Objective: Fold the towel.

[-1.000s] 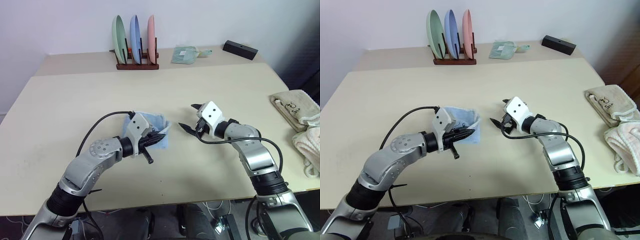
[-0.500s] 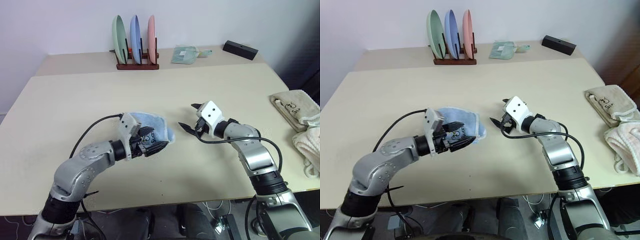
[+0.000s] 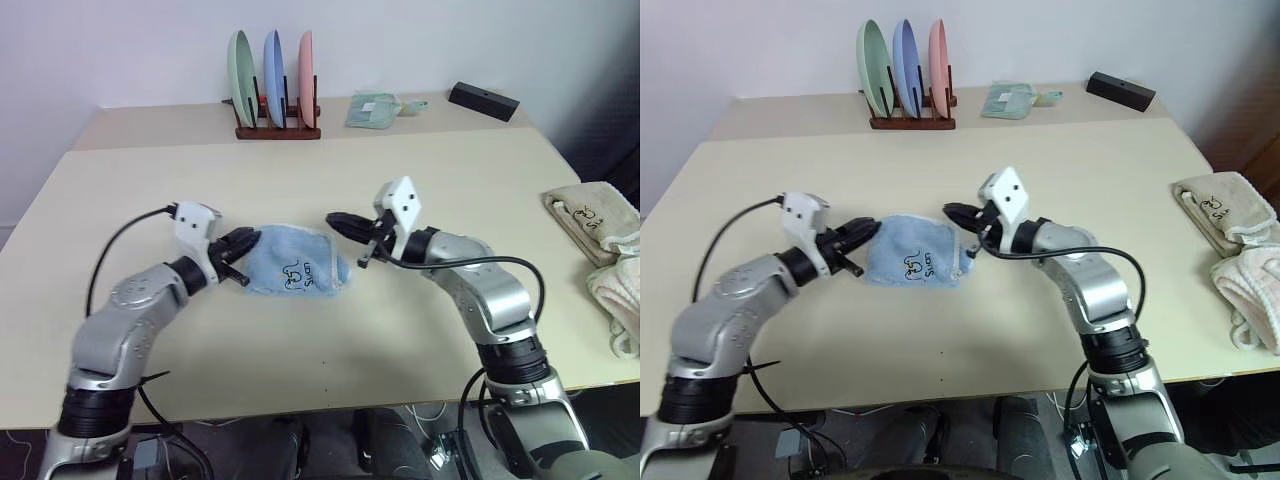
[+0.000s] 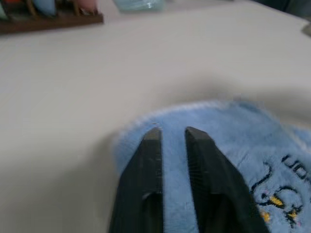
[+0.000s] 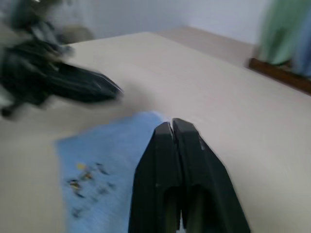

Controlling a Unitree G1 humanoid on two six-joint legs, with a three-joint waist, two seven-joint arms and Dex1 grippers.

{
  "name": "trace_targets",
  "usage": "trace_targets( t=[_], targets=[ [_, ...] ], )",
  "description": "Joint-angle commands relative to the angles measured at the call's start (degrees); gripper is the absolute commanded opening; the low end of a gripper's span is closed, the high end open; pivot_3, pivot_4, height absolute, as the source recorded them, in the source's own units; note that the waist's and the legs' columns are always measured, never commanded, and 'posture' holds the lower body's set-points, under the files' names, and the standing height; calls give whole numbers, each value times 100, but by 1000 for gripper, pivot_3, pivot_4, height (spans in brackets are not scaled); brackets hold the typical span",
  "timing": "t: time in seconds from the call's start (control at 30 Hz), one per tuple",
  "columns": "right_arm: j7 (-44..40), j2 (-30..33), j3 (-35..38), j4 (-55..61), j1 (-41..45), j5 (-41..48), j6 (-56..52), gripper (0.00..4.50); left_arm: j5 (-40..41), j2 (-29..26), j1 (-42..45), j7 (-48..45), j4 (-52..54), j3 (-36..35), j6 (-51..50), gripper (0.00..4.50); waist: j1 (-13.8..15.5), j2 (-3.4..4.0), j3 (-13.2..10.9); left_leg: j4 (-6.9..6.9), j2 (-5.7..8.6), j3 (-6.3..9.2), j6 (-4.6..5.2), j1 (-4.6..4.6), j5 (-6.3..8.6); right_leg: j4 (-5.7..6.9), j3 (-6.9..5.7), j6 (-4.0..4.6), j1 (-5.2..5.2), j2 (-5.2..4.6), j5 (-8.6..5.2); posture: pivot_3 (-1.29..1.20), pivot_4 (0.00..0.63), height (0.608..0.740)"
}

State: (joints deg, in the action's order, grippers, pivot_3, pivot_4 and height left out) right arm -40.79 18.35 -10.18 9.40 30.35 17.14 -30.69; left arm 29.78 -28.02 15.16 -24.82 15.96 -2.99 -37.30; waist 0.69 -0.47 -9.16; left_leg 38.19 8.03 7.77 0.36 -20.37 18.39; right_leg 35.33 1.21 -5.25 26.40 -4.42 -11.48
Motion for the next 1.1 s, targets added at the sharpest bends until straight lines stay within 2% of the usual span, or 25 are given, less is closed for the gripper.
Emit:
trace_targets(
  t=[0.03, 0.13, 0.33, 0.63, 0.77, 0.87, 0.97, 1.03, 1.1],
  targets=[
    [117, -168, -519, -335, 150, -382, 12, 0, -355, 10, 122, -130, -146, 285, 209, 728, -7, 0, 0, 0, 0, 0, 0, 1, 0, 2, -1, 0, 0, 0, 0, 0, 150, 740],
    [235, -188, -953, -962, 103, -882, 140, 0, -723, -38, 51, -262, -494, 580, 359, 728, -21, 1, 0, -1, 0, -1, -1, 5, -1, 9, 0, 0, 1, 0, 0, 0, 150, 740],
    [310, -148, -1119, -1549, -162, -1225, 335, 0, -994, 41, -301, -422, -825, 687, 635, 728, -16, 1, 7, -1, 0, -1, -1, 7, -1, 9, 0, 0, 0, 0, 0, 0, 150, 740],
    [260, -120, -914, -1453, -233, -1234, 679, 0, -1150, 203, -504, -388, -947, 571, 876, 728, -9, 4, 31, -1, 0, -1, -1, 23, 0, 10, 0, 0, -18, 0, 0, 0, 150, 740],
    [21, 1, -597, -993, -162, -933, 835, 0, -783, 330, -559, -428, -623, 138, 1017, 728, -10, 4, 30, 0, 0, -1, -1, 20, 0, 10, 0, 0, -15, 0, 0, 0, 150, 740],
    [-78, 176, -52, -480, -64, -431, 252, 844, -138, 354, -640, -390, -135, -627, 841, 667, -14, 2, 26, 1, -1, 0, -1, 0, 0, 11, 0, 0, 6, 1, 0, 0, 150, 740],
    [-111, 218, 251, -181, -63, -19, -344, 2353, -42, 226, -727, -425, 43, -872, 808, 667, -13, 2, 26, 0, -3, 1, -1, 2, 0, 10, -1, 0, 5, 2, 0, 0, 150, 740],
    [-150, 248, 568, 159, -149, 573, -1178, 3420, -208, -54, -865, -497, 111, -988, 848, 667, -15, 3, 25, 0, -3, 1, -1, 4, 0, 9, -1, 0, 0, 1, 0, 0, 150, 740],
    [386, -68, 1065, 155, -142, 1066, -2254, 4401, -519, -391, -1015, -697, 173, -869, 1070, 667, -17, 3, 25, -3, -3, 1, 0, 4, 0, 8, 1, 1, 2, 1, -1, 0, 150, 740]
  ],
)
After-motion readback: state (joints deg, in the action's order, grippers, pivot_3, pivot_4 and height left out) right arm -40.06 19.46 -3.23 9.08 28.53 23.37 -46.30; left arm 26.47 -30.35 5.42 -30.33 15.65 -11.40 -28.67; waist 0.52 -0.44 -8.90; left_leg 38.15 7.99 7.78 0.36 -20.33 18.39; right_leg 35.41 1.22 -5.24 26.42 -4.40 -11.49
